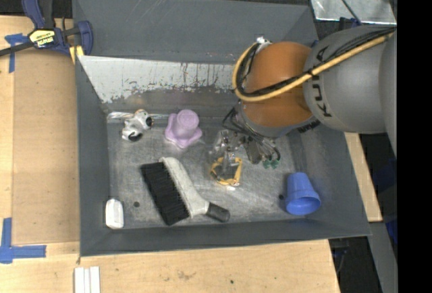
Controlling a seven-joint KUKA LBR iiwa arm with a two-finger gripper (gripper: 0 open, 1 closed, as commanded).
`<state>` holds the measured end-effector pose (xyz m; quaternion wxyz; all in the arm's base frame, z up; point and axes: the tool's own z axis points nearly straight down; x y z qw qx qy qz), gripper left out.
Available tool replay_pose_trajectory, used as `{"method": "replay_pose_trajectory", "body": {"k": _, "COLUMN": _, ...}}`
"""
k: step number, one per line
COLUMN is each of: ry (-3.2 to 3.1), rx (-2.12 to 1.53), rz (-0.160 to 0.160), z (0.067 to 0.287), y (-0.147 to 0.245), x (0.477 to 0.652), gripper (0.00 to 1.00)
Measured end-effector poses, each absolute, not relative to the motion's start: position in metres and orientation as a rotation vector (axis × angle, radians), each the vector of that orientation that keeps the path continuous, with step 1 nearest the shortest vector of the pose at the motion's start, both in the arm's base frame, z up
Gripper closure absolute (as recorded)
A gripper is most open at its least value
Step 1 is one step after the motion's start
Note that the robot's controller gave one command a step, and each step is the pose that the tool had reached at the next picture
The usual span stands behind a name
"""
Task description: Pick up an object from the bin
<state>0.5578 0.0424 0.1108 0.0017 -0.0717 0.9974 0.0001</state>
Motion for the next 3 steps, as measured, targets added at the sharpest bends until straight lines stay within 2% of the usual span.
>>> {"method": "replay_pose_trajectory", "body": {"k": 1, "ry": 3.13, "rx": -0.224, "rz": 0.0, "z": 0.1108, "y": 0.0424, "x": 0.5578, "gripper": 0.0}}
{"method": "replay_pose_trajectory", "body": {"k": 2, "ry": 3.13, "rx": -0.225, "rz": 0.0, "z": 0.1108, "y": 0.0424, "x": 0.5578, "gripper": 1.0}}
{"method": "replay_pose_trajectory", "body": {"k": 3, "ry": 3.13, "rx": -0.225, "rz": 0.0, "z": 0.1108, "y": 0.0424, "x": 0.5578, "gripper": 0.0}}
